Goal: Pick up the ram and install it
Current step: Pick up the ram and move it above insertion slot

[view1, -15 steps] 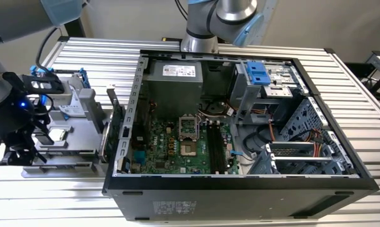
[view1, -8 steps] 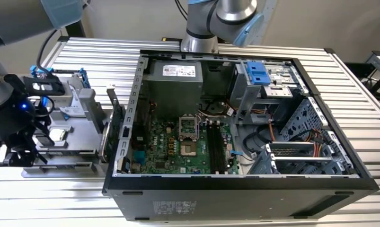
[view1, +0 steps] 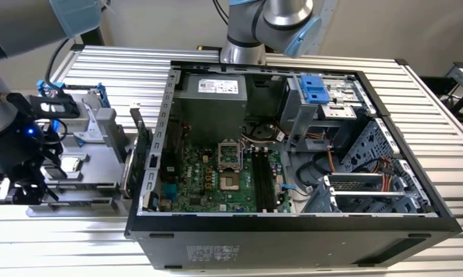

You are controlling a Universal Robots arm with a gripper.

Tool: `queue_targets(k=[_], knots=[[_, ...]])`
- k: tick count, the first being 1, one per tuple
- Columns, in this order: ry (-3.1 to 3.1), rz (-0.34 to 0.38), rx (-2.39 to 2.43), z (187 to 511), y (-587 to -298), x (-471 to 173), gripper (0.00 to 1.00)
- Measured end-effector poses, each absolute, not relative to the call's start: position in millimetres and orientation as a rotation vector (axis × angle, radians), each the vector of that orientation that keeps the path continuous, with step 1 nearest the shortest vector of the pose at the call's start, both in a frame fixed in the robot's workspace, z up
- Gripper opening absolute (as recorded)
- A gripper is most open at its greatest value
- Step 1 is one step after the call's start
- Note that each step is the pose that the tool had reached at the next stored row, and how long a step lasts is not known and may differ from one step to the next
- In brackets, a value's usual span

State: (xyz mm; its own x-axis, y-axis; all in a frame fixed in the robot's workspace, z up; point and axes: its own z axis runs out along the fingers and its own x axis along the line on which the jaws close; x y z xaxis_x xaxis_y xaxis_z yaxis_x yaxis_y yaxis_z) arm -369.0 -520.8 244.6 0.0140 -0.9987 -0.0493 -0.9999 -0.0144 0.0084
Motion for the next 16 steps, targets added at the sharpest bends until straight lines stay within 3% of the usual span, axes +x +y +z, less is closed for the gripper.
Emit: queue_targets(k=[16], knots=[[2.185,0.061,-2.218,241.3,-520.7,-369.0,1.0]])
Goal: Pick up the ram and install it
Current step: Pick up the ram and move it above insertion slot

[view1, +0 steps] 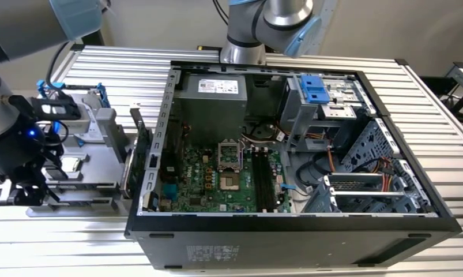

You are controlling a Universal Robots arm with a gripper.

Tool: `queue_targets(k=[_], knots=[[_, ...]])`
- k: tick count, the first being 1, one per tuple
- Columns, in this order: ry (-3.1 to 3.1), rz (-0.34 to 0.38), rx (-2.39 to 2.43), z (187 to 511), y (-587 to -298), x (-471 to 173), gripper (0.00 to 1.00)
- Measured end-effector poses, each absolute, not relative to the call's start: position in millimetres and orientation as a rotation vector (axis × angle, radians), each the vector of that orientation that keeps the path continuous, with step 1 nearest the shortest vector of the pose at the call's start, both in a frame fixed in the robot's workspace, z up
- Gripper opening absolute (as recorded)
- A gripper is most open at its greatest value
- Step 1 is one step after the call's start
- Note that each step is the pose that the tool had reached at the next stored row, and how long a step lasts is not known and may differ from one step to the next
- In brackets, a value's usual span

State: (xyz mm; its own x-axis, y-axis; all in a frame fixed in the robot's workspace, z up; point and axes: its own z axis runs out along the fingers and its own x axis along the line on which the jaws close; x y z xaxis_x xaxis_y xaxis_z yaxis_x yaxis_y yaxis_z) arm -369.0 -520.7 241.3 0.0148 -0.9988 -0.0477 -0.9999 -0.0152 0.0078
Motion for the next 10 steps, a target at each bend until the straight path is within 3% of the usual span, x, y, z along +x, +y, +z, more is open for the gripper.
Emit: queue_targets(k=[10], knots=[[2.186,0.06,-2.218,238.7,-520.5,-369.1,1.0]])
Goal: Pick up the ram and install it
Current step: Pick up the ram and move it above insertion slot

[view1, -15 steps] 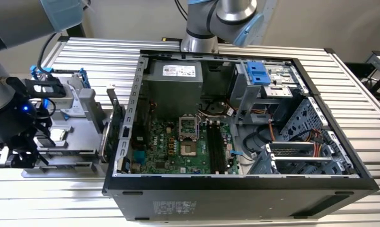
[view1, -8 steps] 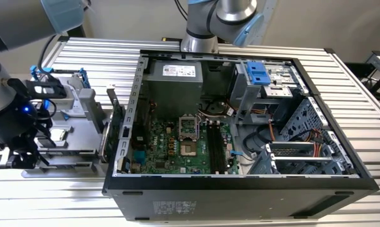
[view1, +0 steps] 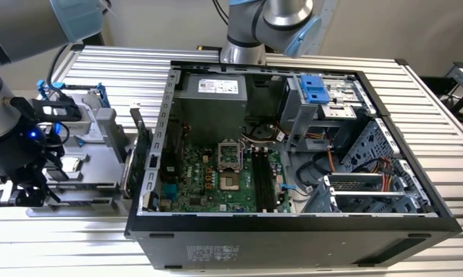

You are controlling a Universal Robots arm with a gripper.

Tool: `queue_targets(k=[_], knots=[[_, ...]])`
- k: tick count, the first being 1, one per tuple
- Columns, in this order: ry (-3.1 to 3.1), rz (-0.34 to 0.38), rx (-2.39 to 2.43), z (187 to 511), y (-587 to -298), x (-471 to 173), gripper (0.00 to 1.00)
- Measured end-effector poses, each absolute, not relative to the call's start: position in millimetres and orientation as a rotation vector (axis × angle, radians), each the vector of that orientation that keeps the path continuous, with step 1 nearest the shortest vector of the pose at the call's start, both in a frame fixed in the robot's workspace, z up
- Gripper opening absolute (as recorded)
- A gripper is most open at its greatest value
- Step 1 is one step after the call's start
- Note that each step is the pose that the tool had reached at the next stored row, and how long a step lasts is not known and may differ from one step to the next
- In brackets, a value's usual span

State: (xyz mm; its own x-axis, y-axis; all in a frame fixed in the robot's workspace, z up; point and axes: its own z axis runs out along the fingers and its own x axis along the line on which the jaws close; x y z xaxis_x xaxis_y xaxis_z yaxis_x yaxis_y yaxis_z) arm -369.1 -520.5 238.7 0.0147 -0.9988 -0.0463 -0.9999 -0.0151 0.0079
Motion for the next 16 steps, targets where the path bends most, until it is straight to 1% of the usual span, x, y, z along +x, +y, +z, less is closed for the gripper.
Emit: queue_targets(k=[16], knots=[[2.187,0.055,-2.222,228.3,-520.5,-369.7,1.0]])
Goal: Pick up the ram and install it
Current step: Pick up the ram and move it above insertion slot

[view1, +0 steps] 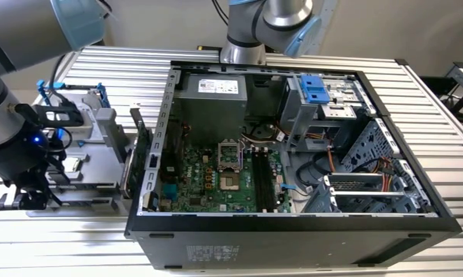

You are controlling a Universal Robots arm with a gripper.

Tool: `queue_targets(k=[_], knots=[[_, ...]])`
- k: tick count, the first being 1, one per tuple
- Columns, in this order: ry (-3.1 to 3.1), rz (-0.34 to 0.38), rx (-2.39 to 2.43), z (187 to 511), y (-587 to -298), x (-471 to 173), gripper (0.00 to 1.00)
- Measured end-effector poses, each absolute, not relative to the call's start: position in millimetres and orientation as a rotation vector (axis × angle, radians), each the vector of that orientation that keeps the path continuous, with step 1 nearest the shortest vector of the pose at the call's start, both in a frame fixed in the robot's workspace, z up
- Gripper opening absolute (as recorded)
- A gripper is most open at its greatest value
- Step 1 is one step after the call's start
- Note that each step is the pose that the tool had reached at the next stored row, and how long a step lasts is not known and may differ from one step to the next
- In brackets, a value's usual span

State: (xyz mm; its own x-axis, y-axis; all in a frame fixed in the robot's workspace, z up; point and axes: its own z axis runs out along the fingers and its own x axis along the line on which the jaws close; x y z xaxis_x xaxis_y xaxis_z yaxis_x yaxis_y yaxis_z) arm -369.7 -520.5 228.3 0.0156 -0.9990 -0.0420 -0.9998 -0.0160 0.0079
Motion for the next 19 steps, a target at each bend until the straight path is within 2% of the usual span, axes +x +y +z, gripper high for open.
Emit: queue_targets(k=[19], knots=[[2.187,0.054,-2.222,219.1,-520.5,-369.8,1.0]])
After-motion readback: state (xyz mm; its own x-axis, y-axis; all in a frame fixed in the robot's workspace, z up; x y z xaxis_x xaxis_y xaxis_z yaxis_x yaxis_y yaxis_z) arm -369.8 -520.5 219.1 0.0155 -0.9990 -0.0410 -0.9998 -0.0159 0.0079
